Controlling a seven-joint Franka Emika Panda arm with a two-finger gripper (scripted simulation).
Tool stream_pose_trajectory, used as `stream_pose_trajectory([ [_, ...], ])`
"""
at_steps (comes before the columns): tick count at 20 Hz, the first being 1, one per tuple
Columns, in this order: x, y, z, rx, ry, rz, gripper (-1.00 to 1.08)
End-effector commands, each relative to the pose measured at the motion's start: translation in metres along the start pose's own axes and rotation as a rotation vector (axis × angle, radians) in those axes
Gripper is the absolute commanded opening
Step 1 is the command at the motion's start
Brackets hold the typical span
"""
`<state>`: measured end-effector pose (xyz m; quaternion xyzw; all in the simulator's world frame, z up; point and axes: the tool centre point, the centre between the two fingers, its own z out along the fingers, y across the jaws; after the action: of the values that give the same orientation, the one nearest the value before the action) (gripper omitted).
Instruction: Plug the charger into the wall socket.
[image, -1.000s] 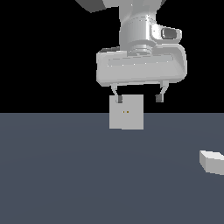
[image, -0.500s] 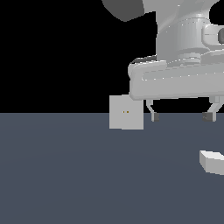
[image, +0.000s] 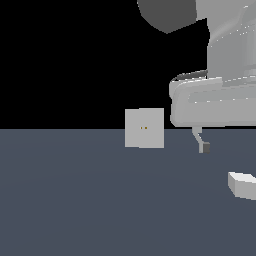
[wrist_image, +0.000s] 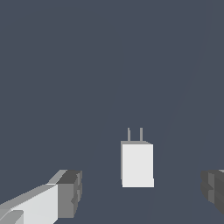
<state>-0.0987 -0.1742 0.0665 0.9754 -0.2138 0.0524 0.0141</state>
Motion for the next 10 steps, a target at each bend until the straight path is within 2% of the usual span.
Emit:
stream_pose_trajectory([
  [1,-0.001,0.004,0.002,0.001,0.004,0.009,1.00],
  [10,-0.003,0.004,0.013,0.001,0.004,0.011,1.00],
])
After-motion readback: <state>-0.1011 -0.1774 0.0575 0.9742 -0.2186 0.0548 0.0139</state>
